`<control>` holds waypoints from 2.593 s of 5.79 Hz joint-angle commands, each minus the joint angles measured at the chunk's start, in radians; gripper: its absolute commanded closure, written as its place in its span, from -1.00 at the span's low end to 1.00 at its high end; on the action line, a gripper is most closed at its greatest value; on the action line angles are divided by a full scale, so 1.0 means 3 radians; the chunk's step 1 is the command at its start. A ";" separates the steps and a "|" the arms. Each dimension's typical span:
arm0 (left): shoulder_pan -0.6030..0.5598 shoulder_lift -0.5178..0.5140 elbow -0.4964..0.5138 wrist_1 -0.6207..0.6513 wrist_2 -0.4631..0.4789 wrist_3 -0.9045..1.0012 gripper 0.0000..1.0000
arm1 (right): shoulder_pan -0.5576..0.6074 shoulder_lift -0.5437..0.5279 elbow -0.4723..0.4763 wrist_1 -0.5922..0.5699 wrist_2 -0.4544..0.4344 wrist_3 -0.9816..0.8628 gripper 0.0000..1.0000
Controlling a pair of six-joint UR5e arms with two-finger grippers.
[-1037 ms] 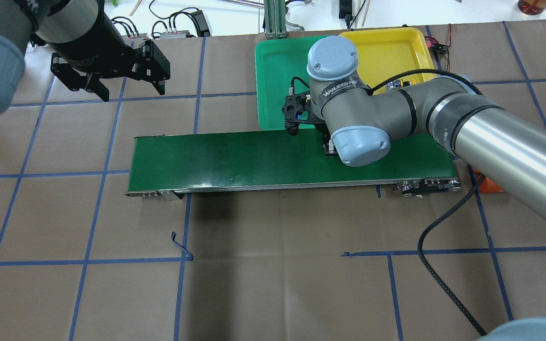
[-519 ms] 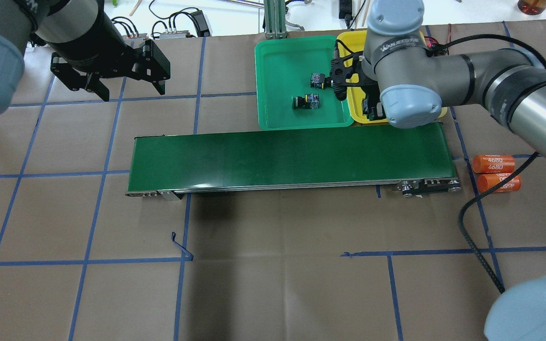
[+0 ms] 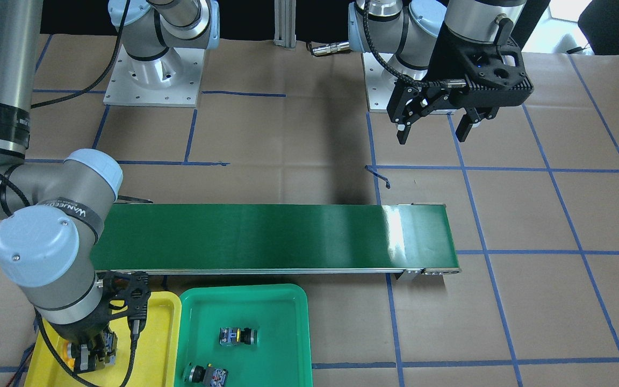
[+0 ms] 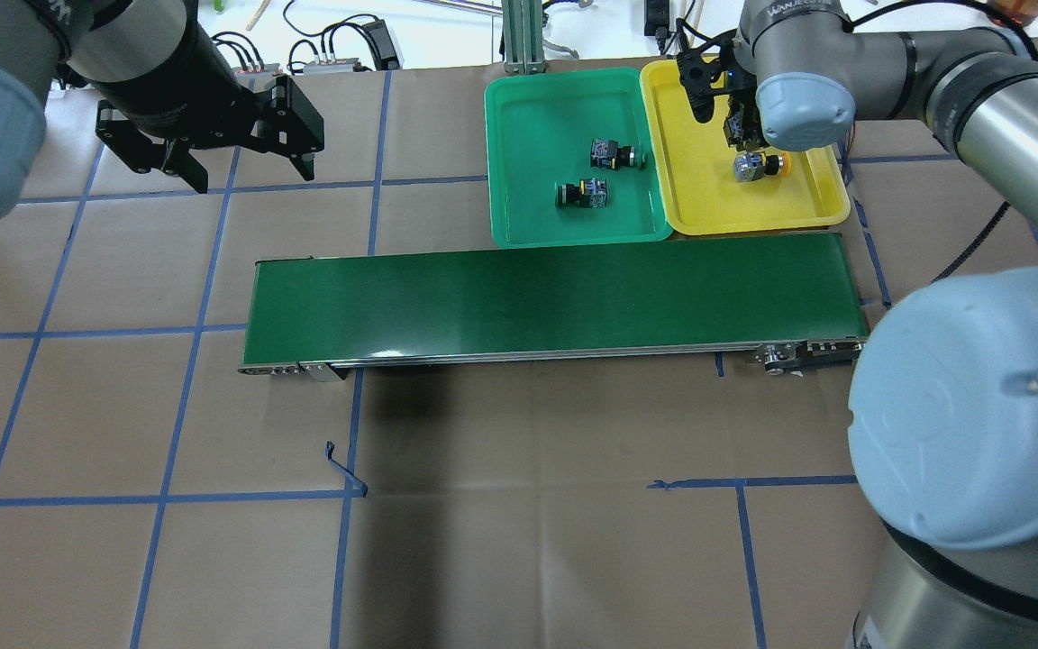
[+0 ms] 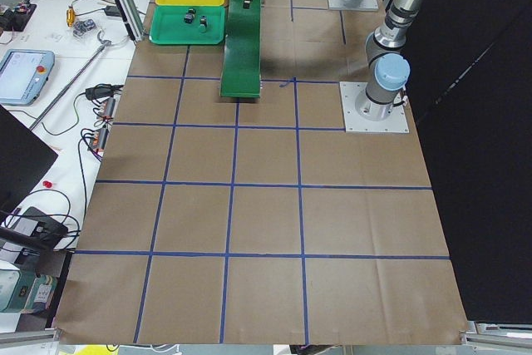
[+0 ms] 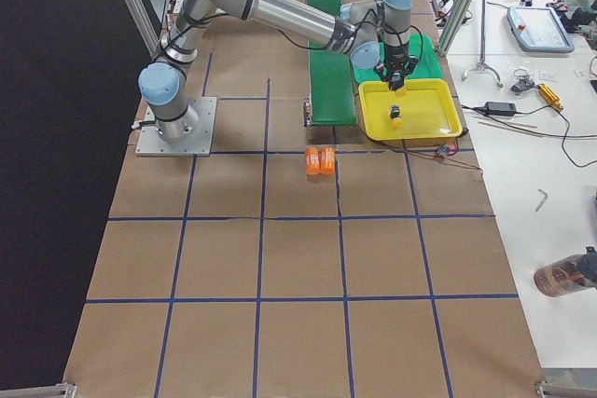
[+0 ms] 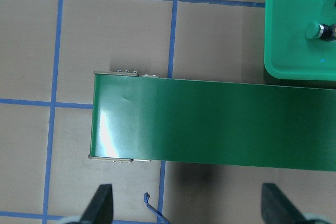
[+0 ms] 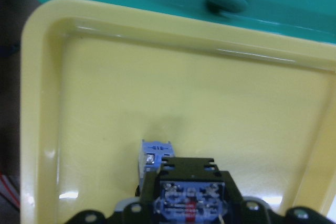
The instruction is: Sort buttons by color to trays
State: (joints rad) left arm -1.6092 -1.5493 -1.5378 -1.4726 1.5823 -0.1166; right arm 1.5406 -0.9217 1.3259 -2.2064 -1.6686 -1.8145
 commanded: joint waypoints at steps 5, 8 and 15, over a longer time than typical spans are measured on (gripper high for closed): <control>0.0005 -0.0010 0.0002 0.0005 -0.0008 0.0000 -0.98 | -0.0001 -0.0458 -0.0145 0.0704 0.0034 0.1019 -1.00; 0.0000 -0.0005 0.0002 0.0005 -0.0008 -0.0005 -0.98 | 0.0090 -0.1001 -0.0140 0.1580 0.0227 0.3890 -1.00; 0.0010 -0.0107 0.0099 -0.0173 -0.0023 0.0169 -0.98 | 0.0111 -0.1738 0.0518 0.2003 0.0234 0.6432 -1.00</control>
State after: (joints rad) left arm -1.6062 -1.5721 -1.5138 -1.4959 1.5771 -0.0802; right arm 1.5846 -1.4047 1.4333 -1.5658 -1.5980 0.1071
